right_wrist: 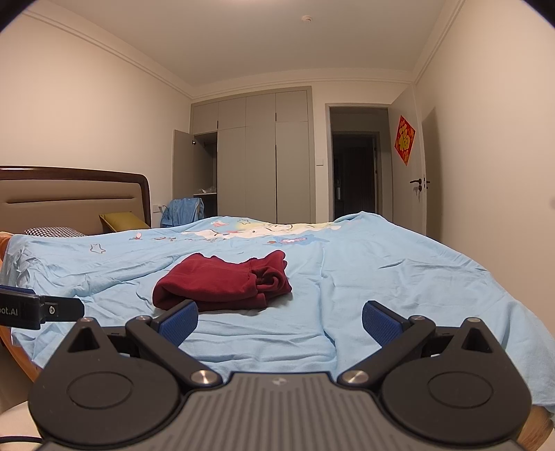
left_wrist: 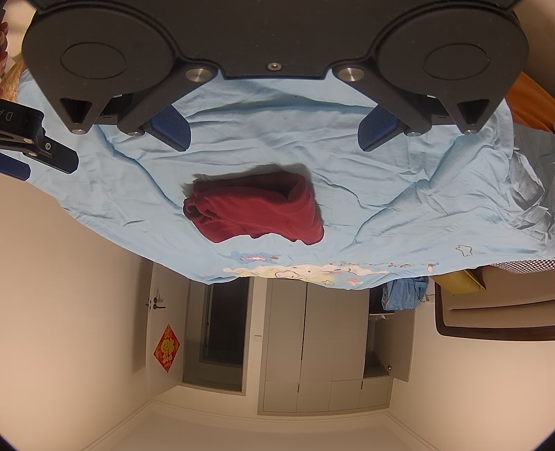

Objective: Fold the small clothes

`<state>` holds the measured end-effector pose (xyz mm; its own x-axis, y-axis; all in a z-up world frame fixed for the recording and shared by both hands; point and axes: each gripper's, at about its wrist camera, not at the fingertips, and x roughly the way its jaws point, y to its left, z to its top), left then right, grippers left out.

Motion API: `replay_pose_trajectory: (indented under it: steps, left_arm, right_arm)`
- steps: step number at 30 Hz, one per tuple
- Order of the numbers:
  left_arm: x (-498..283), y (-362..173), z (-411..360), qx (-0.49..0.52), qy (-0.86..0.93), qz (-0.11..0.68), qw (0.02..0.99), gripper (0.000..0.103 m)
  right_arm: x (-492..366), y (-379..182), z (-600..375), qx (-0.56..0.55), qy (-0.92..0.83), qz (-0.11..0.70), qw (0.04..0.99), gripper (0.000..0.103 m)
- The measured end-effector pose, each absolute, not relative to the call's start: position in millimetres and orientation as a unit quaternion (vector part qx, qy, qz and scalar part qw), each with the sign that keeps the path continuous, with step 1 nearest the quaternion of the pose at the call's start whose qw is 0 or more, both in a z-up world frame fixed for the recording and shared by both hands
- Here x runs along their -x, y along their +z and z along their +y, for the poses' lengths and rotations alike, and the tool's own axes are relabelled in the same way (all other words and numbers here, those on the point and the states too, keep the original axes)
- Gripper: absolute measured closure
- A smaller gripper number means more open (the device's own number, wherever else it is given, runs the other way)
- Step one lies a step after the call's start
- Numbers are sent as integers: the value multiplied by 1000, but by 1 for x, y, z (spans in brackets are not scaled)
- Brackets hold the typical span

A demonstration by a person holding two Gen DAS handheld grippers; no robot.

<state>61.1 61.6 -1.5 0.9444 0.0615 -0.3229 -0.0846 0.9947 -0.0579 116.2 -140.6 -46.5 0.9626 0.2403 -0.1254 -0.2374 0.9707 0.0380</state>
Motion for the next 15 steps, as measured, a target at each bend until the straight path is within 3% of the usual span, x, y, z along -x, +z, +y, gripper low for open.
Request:
replay_pose_trajectory:
  steps: [15]
  left_arm:
    - [-63,-4,63,37,34,166,985,1]
  right_arm:
    - [-116,-47,-141,-12,121,65,990,0]
